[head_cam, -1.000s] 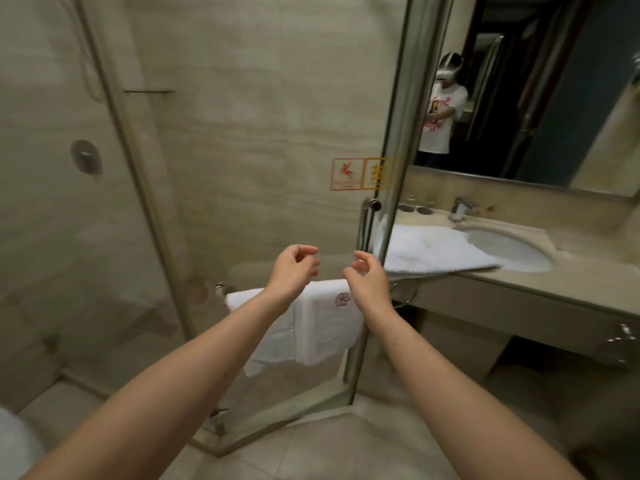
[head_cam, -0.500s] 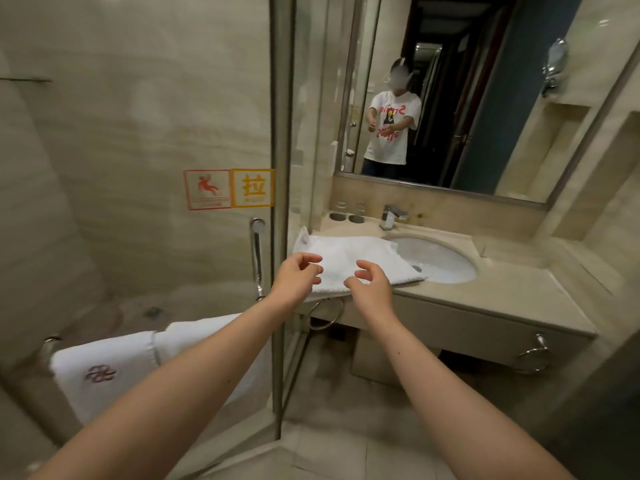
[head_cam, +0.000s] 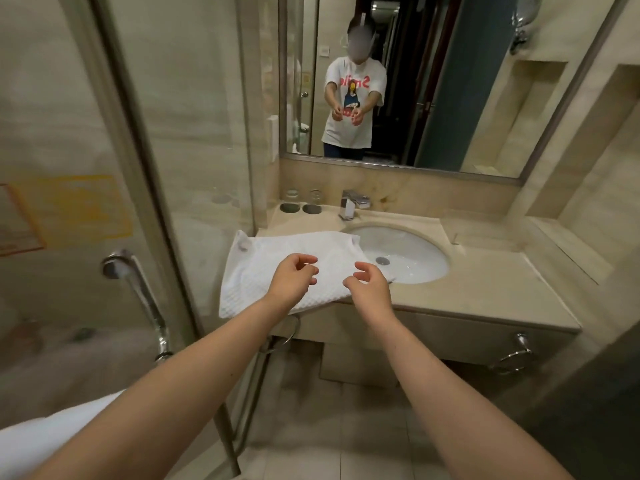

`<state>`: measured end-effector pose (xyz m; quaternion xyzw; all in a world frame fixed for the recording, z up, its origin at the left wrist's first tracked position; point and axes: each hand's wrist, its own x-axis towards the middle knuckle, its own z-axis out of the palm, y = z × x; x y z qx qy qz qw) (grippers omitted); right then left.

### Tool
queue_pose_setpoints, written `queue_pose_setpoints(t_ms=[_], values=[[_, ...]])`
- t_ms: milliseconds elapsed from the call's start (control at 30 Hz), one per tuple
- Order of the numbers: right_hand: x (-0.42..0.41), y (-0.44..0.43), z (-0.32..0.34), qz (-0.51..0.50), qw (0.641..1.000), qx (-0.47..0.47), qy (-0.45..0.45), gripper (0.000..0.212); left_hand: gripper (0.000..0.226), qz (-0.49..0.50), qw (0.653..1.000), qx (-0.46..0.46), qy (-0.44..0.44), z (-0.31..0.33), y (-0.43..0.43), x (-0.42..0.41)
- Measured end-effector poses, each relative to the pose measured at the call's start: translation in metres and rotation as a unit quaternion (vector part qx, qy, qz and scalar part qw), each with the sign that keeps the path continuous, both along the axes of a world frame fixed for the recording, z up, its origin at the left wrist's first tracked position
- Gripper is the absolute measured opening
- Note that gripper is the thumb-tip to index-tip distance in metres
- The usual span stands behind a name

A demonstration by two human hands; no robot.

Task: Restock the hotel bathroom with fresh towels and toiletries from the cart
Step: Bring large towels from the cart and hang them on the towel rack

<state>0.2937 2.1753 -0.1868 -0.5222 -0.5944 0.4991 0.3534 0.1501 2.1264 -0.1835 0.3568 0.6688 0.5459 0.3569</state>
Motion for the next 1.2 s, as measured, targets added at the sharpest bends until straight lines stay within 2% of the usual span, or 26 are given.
queue_pose_setpoints(t_ms=[233, 600, 967, 1067, 1200], values=[[-0.018, 0.098, -0.029, -0.001, 0.998, -0.051, -0.034, 0.044, 0.02, 0.015, 0.998, -0.05, -0.022, -0.035, 0.093, -0.027], [-0.047, 0.202, -0.087, 0.058, 0.984, -0.135, -0.103, 0.049, 0.026, 0.089, 0.984, -0.136, -0.071, -0.086, 0.168, -0.047], [-0.051, 0.274, -0.137, 0.187, 0.946, -0.198, -0.174, 0.052, 0.026, 0.218, 0.939, -0.226, -0.139, -0.136, 0.192, -0.048], [-0.052, 0.28, -0.146, 0.205, 0.939, -0.194, -0.194, 0.052, 0.013, 0.236, 0.932, -0.238, -0.141, -0.143, 0.187, -0.045], [-0.052, 0.283, -0.157, 0.209, 0.938, -0.179, -0.209, 0.052, 0.017, 0.243, 0.924, -0.261, -0.136, -0.157, 0.184, -0.044]])
